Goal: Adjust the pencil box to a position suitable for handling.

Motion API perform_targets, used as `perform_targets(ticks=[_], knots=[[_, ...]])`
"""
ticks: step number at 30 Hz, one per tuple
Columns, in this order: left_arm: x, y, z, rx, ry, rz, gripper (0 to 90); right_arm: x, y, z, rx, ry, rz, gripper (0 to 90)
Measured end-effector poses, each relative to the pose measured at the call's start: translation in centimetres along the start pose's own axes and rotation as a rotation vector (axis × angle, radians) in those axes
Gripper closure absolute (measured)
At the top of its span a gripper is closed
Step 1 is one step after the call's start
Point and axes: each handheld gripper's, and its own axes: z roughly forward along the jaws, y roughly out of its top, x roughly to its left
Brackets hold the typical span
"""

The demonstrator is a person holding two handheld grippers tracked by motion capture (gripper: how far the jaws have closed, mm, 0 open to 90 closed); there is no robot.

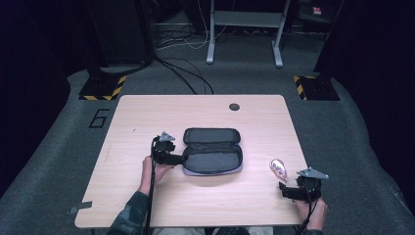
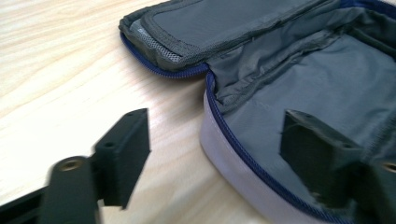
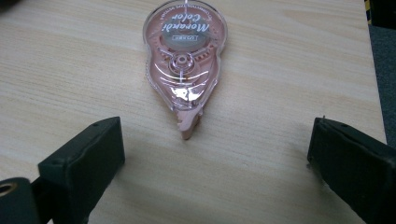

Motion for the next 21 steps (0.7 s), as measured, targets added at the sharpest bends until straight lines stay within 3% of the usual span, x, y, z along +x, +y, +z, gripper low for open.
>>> perform_targets(ticks=[9,12,14,16,18,21], knots=[[0.1,-1.3,-2.8,0.026,0.045,0.039,6.7,0.0,0.0,0.0,-0.004,0.002,0.001,3.2],[0.0,-1.7,-3.2,0.022,0.068,0.029,4.6,0.0,0.1,0.1,-0.001,0.000,0.002,3.1],[0.1,-2.1,-3.6,0.044,0.076,0.050,3.9,0.0,0.1,0.1,-0.001,0.001,0.007,3.0],[0.0,-2.7,-3.8,0.050,0.083,0.038,3.2,0.0,0.1,0.1,-0.002,0.002,0.004,3.0],[0.2,-3.7,-4.3,0.105,0.089,0.069,1.7,0.0,0.1,0.1,-0.002,0.003,0.003,3.0],[0.4,-4.8,-4.4,0.105,0.095,0.048,0.3,0.0,0.1,0.1,-0.003,0.002,0.003,2.9]])
